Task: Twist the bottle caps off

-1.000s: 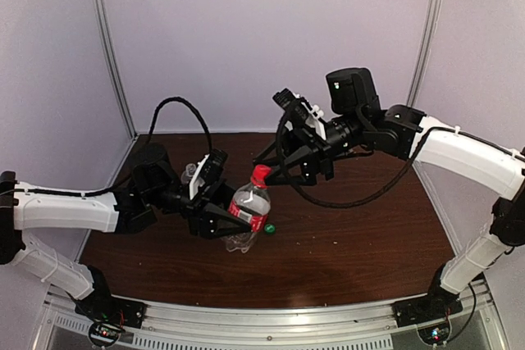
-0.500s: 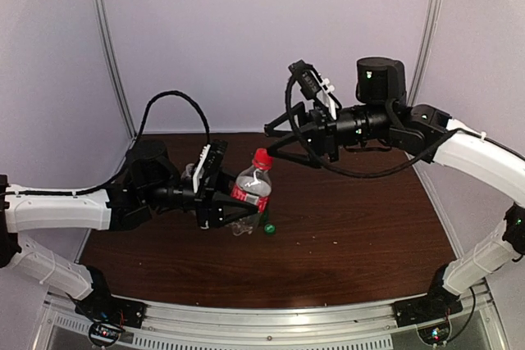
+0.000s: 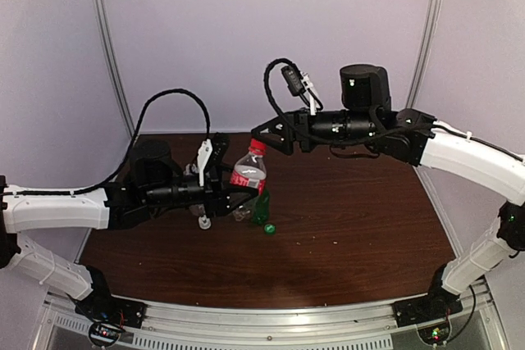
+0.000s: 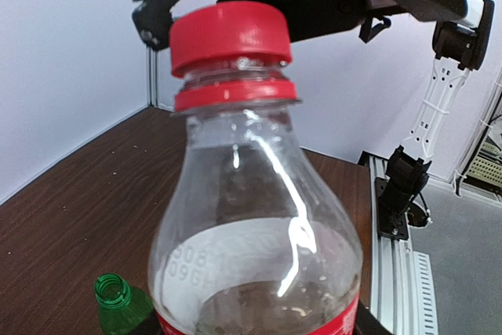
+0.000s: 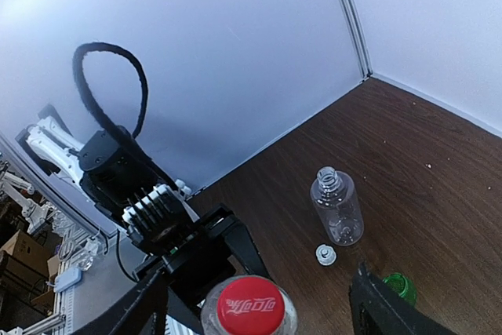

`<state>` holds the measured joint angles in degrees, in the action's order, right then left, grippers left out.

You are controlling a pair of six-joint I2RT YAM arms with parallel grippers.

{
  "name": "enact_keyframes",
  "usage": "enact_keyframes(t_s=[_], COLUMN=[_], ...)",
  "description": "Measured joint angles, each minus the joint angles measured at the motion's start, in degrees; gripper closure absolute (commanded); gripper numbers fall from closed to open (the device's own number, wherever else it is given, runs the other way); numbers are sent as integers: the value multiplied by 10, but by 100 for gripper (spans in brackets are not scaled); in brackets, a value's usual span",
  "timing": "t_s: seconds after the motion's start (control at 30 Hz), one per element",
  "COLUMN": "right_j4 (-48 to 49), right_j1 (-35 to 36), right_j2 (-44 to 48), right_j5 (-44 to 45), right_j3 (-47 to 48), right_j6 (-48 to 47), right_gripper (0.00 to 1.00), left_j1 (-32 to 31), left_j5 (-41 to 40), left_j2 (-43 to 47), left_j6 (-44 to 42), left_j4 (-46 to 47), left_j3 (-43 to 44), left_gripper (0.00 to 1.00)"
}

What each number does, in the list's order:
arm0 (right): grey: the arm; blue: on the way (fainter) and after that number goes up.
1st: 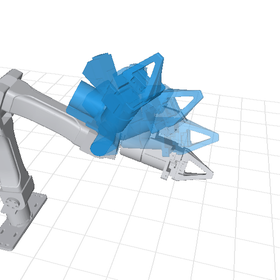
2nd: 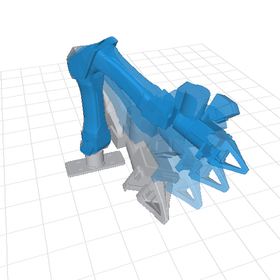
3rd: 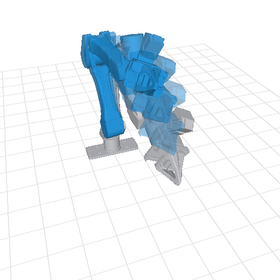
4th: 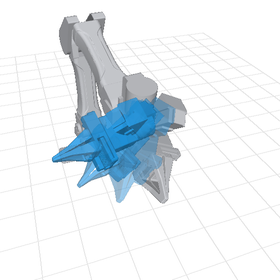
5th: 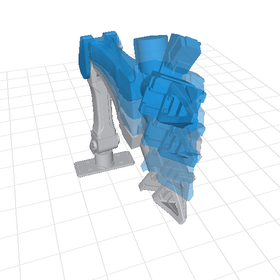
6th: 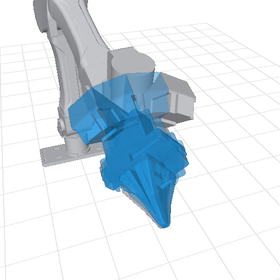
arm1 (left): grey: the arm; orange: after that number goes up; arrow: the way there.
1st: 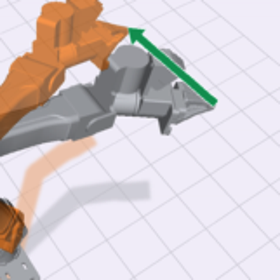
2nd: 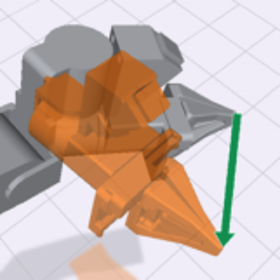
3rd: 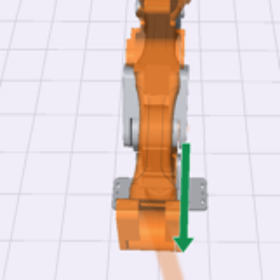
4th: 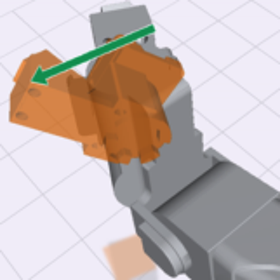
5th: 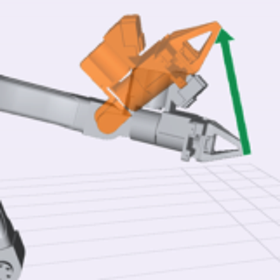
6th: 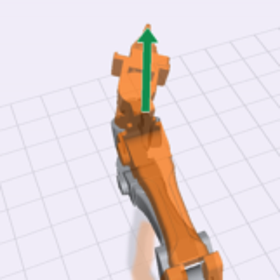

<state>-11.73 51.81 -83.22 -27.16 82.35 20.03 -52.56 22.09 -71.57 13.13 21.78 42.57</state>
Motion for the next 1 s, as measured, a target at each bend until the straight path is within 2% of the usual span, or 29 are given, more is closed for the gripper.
enact_keyframes(t_s=[0.1,0.3,0.57,0.9,1.0], right_j4=[0,3,19,26,27], right_j1=[4,10,12,11,12], right_j2=[-19,-37,-38,-40,-40], right_j5=[3,0,-9,-14,-14], right_j3=[0,0,0,0,0], right_j6=[12,26,28,22,15], right_gripper=[27,45,59,88,91], left_j1=[0,0,0,0,0], left_j5=[-16,-35,-43,-44,-44], left_j2=[0,5,9,11,13], left_j6=[-2,-6,-11,-15,-16], left_j4=[-1,-10,-14,-22,-24], left_j3=[0,0,0,0,0], left_gripper=[74,74,74,74,74])
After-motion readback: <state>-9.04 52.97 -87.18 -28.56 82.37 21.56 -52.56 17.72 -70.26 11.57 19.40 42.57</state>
